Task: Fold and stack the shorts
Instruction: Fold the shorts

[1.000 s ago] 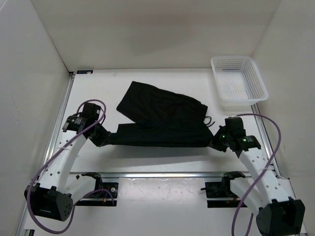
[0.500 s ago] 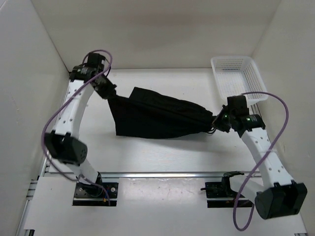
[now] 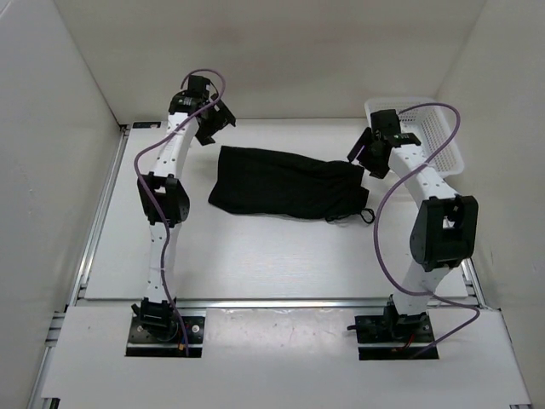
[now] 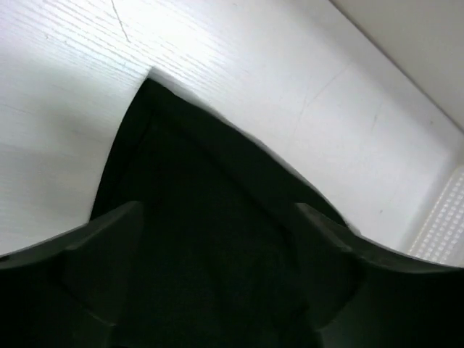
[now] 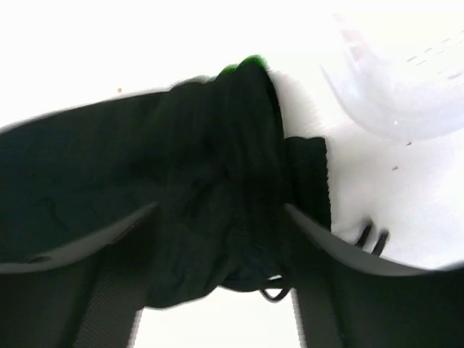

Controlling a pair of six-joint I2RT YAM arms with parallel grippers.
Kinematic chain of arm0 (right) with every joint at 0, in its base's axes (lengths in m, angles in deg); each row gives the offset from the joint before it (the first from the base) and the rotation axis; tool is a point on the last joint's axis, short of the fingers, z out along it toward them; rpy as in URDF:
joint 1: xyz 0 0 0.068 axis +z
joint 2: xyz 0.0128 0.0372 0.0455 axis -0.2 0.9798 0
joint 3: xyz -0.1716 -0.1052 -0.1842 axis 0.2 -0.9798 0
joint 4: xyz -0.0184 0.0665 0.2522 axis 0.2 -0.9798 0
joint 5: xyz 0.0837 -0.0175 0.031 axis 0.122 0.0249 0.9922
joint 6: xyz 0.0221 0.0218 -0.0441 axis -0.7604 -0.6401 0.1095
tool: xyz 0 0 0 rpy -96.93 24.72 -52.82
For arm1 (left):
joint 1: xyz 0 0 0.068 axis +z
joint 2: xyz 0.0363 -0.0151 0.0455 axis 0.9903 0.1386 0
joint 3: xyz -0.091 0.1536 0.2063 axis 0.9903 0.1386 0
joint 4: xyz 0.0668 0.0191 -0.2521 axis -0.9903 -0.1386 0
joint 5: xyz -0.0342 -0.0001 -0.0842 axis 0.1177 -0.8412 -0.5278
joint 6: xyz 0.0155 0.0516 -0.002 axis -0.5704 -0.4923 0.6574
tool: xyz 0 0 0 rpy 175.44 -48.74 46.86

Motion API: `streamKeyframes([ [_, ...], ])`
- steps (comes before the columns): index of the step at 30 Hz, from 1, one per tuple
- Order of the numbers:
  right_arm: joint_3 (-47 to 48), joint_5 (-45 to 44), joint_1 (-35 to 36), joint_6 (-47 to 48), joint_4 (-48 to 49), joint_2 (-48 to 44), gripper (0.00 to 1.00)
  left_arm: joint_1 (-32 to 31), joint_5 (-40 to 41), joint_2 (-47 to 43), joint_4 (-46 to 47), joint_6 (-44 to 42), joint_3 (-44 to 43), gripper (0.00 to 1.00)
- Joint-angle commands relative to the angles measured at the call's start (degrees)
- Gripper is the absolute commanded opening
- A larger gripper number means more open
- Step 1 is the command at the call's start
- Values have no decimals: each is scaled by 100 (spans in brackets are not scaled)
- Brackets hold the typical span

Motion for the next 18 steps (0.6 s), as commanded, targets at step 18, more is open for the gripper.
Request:
streamKeyframes([
  [18, -2656, 408, 146, 77, 28, -2337, 64, -68, -323, -2497, 518, -940, 5119, 100],
])
